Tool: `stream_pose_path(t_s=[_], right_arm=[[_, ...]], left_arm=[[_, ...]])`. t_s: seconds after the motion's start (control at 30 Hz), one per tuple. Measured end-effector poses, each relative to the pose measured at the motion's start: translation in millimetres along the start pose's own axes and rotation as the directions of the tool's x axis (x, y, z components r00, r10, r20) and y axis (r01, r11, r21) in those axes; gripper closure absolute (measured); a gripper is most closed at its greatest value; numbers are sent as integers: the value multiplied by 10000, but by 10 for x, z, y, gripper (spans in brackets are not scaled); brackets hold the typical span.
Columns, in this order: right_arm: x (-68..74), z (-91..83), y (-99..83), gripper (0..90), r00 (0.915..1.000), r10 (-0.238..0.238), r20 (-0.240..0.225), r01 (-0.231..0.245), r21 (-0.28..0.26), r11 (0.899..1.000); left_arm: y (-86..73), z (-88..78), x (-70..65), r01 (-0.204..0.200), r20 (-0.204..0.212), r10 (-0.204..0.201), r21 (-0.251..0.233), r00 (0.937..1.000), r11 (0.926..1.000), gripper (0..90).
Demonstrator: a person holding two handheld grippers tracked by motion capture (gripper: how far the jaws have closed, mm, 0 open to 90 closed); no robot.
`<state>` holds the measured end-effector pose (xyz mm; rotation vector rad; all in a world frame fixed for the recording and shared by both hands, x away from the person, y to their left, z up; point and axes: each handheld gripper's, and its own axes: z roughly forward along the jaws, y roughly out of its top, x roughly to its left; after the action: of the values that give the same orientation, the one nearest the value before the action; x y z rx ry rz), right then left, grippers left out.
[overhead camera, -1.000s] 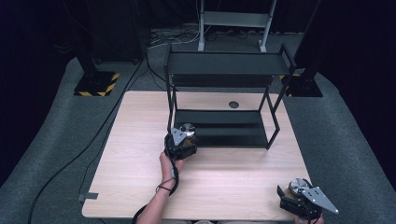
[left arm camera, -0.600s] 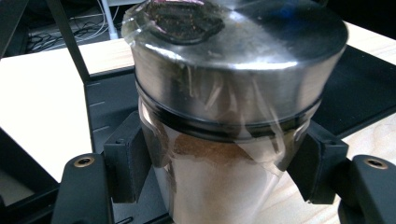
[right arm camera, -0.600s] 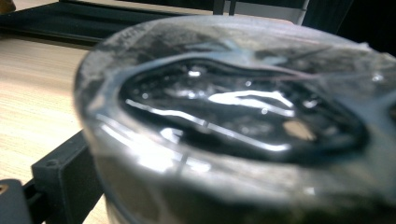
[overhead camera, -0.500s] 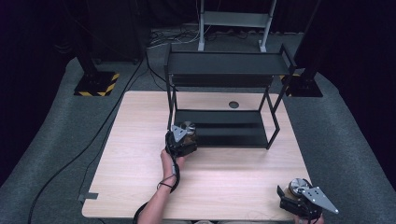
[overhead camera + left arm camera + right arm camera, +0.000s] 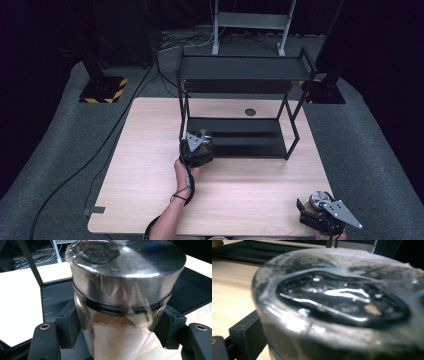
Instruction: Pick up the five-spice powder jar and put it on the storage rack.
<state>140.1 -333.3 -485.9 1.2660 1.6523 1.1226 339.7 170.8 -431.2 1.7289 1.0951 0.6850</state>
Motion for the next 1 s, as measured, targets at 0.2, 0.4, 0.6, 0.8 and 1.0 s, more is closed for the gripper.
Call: stream_pose_path(t_s=[0.2,0.4,0.6,0.8,1.0], right_arm=[[0,-1,-1,0,10000,9,1,-9,-7,10000],[0,0,-1,0,10000,7,2,-7,-2,10000],[1,0,0,0,10000,11,7,-11,0,10000],[-1,-1,-1,0,10000,20,1,-20,-4,10000],[-1,-1,-1,0,10000,22,0,-22,-5,10000]], left_arm=[[23,29,-10,-39,36,39,21,10000,10000,310],[28,64,-11,-22,2,22,56,10000,10000,310],[39,111,-18,-22,-32,23,93,10000,10000,310],[55,158,-23,-42,-120,44,159,9999,9999,310],[52,232,-16,68,-192,-64,216,9998,9997,310]])
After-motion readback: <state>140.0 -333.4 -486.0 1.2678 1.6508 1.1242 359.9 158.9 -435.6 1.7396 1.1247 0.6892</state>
